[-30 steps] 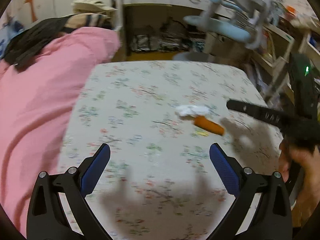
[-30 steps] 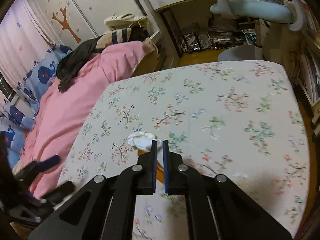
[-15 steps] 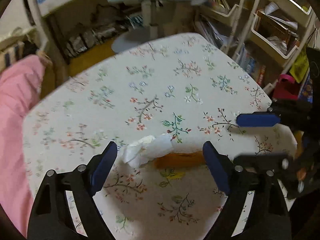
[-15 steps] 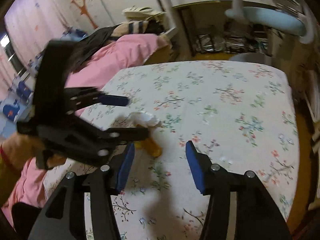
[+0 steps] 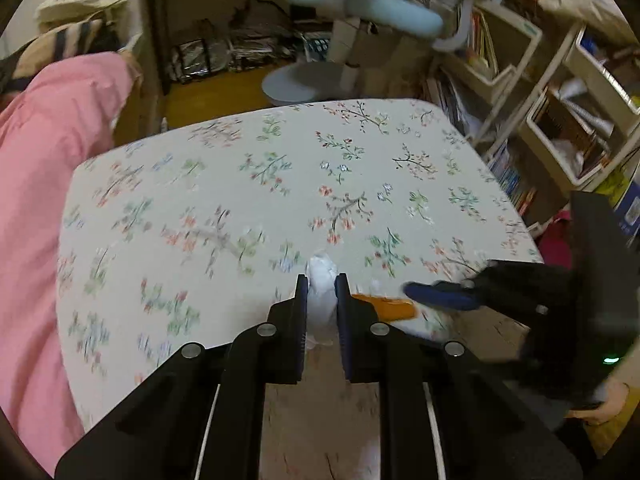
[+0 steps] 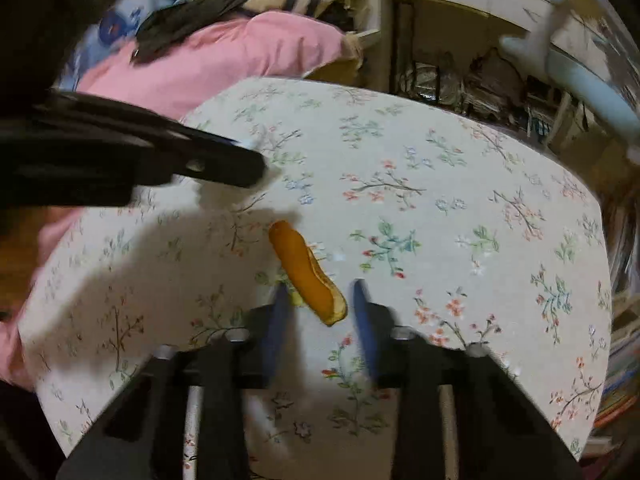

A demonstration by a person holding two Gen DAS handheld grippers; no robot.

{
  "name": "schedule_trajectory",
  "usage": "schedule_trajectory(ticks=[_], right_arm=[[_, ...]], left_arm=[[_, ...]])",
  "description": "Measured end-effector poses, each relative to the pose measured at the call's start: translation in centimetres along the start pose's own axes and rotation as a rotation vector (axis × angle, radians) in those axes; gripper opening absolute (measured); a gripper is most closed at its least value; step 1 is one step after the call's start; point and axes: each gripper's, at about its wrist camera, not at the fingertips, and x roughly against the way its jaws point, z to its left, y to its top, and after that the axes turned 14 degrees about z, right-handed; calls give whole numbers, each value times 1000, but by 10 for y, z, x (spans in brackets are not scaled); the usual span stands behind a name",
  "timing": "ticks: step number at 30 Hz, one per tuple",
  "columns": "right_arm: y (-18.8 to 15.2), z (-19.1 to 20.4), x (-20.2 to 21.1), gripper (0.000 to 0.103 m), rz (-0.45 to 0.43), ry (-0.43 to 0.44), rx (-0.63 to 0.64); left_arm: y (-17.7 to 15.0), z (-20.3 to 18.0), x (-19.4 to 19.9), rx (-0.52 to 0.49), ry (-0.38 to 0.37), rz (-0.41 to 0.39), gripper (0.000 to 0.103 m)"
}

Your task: Collect trash

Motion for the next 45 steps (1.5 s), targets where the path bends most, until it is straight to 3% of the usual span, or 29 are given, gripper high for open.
schedule_trajectory(ticks=[1, 5, 9, 13, 16, 22, 27, 30, 31, 32, 33, 34, 36, 39, 45], right_arm=[[1, 2, 1, 16, 5, 23, 6], [-8, 2, 21, 15, -21, 90, -20], [-30, 17, 65, 15, -78, 154, -36], [-78, 51, 112, 15, -133, 188, -42], [-125, 84, 124, 15, -106, 183, -24], [-230, 140, 95, 15, 111, 190, -21], [-256, 154, 69, 17, 215, 192, -32], [-253, 150, 72, 30, 199, 150, -78], [-250, 146, 80, 46, 167, 132, -106], [-248, 143, 89, 57, 136, 109, -127], [-246, 140, 103, 80, 85, 68, -155], [-245, 137, 120, 87, 14, 14, -191], [-244, 134, 148, 91, -85, -77, -246], [-242, 134, 191, 96, -224, -197, -331], [-250, 154, 261, 96, -449, -336, -396]], left_arm=[[-10, 1, 7, 15, -3, -11, 13], [-56, 3, 42, 101, -17, -56, 13], [-109, -9, 74, 170, 2, -102, 13], [-174, -30, 105, 240, 26, -141, 13], [-222, -52, 118, 266, 33, -139, 13], [-308, -96, 103, 319, -5, -43, 13], [-357, -114, 65, 388, -32, 80, 14], [-372, -117, 52, 412, -7, 119, 16], [-375, -120, 57, 416, 5, 102, 18], [-376, -123, 65, 416, 20, 79, 28], [-377, -127, 78, 414, 43, 36, 43], [-376, -132, 92, 412, 79, -15, 53], [-373, -146, 125, 403, 170, -137, 79], [-371, -168, 171, 383, 275, -298, 95], [-374, -204, 241, 344, 364, -506, 96]])
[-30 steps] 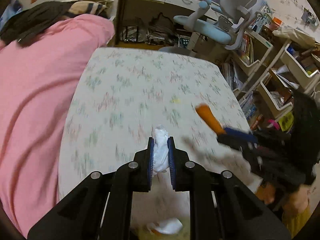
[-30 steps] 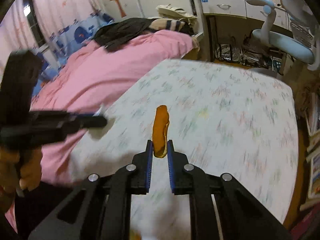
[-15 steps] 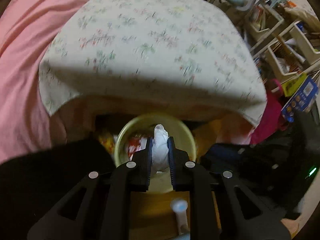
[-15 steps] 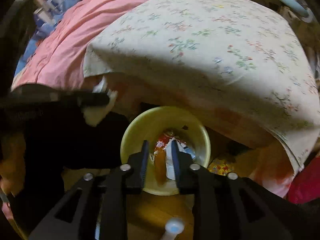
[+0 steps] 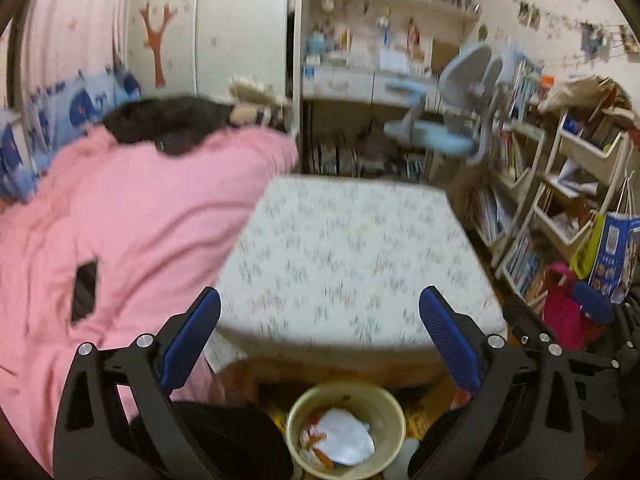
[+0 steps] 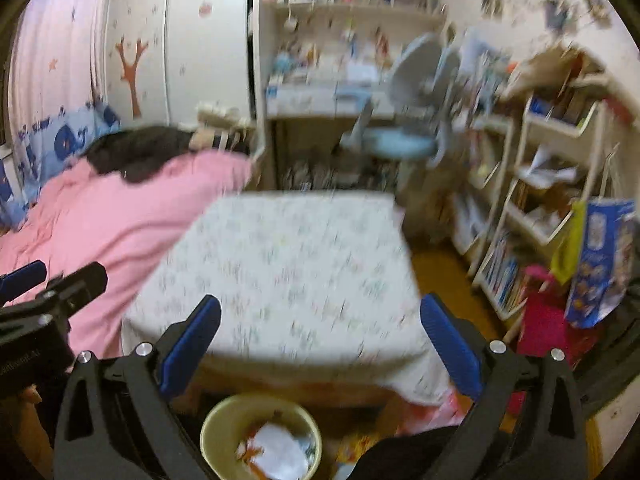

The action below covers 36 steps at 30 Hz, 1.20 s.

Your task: Collect trash

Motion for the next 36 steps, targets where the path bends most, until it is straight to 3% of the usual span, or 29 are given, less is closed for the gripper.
schedule_trajectory(ticks=[4, 10, 36], right_arm=[[6, 5, 27, 96, -97, -58, -3], [2, -6, 43, 96, -149, -84, -47], [8, 21, 49, 96, -115, -91, 6]], left_arm=[[9, -4, 34, 17, 6, -70, 96], [14, -4, 68, 22, 43, -129, 96], [21, 28, 84, 86, 130, -164, 96]])
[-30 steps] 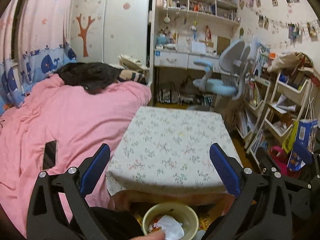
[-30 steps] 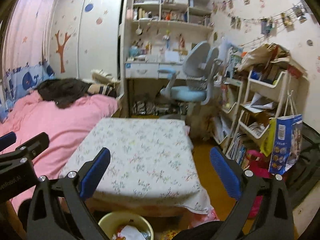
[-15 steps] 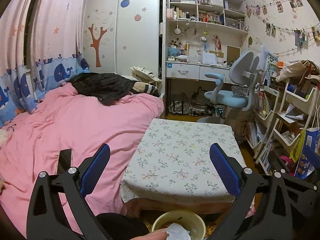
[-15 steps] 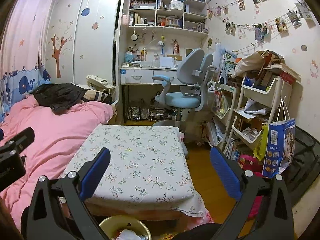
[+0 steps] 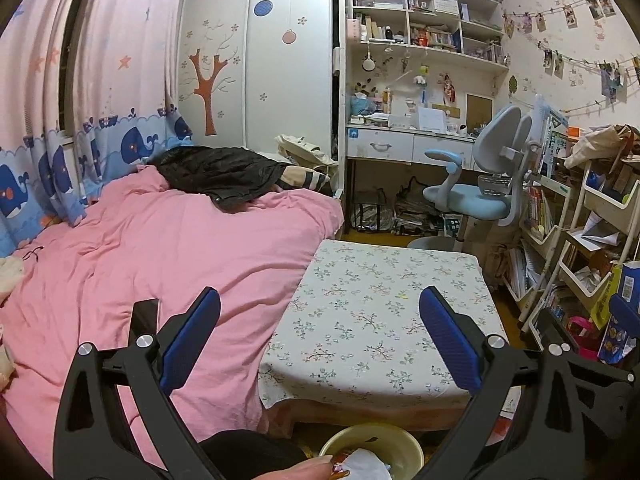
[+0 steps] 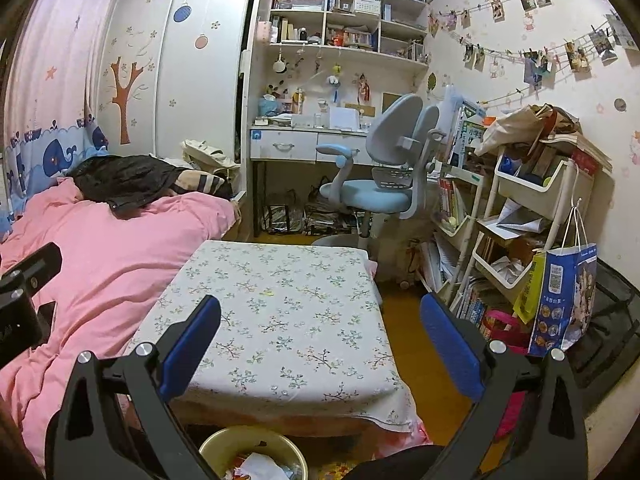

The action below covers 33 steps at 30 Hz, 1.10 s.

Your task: Collect trash

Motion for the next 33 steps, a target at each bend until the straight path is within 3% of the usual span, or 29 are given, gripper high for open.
schedule_trajectory(ticks=[33], right_arm=[[6, -10, 7, 96, -6, 33, -34]], left_arm=[[0, -10, 0, -33, 17, 20, 96]])
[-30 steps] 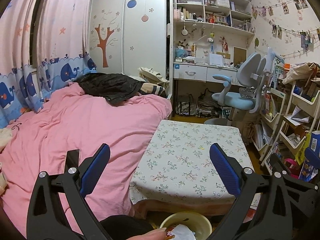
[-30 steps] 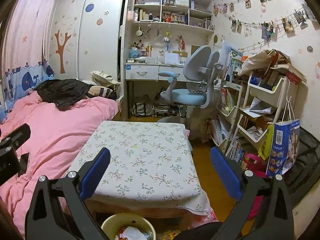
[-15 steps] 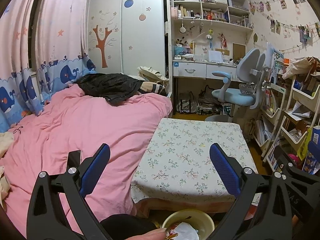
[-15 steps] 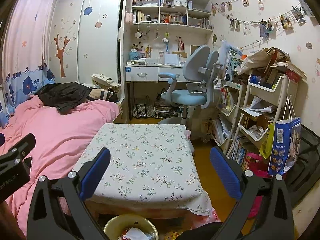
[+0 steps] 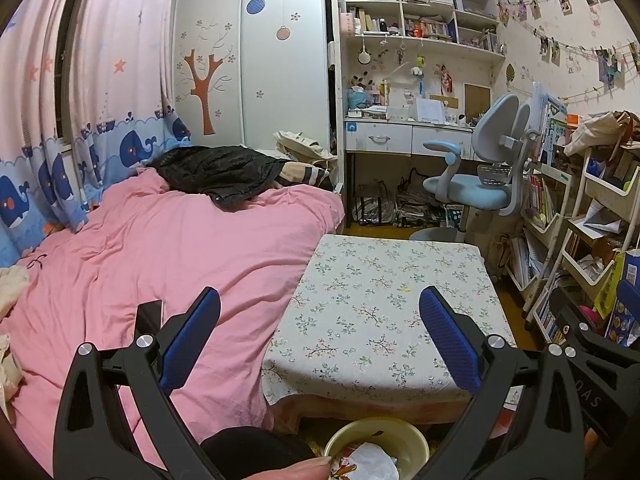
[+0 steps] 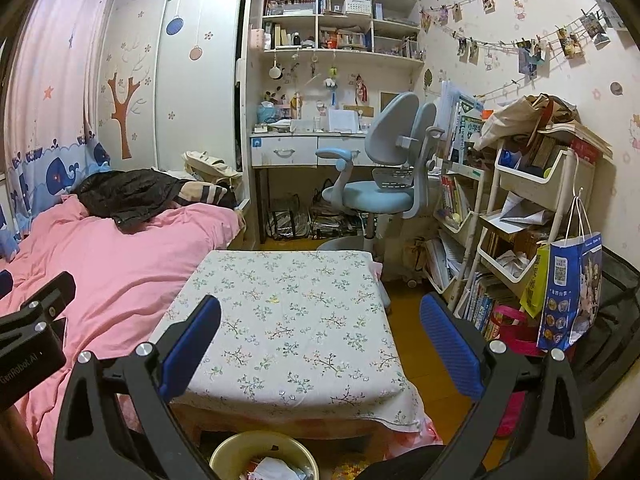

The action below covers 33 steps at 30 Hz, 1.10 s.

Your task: Collect trash

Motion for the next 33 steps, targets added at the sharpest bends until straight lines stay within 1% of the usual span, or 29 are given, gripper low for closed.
schedule_trajectory(ticks=[7, 15, 21, 33], right_arm=[[2, 2, 2, 96, -2, -1, -9], [3, 3, 3, 96, -4, 0, -21], [2, 2, 4, 96, -6, -1, -20], [3, 10, 2, 96, -7, -5, -7]], left_arm=[[0, -2, 3, -11, 7, -5, 96], [0, -6, 3, -28, 26, 11, 96], [1, -7, 3, -43, 10, 19, 96], [1, -4, 2, -43, -31, 30, 96]])
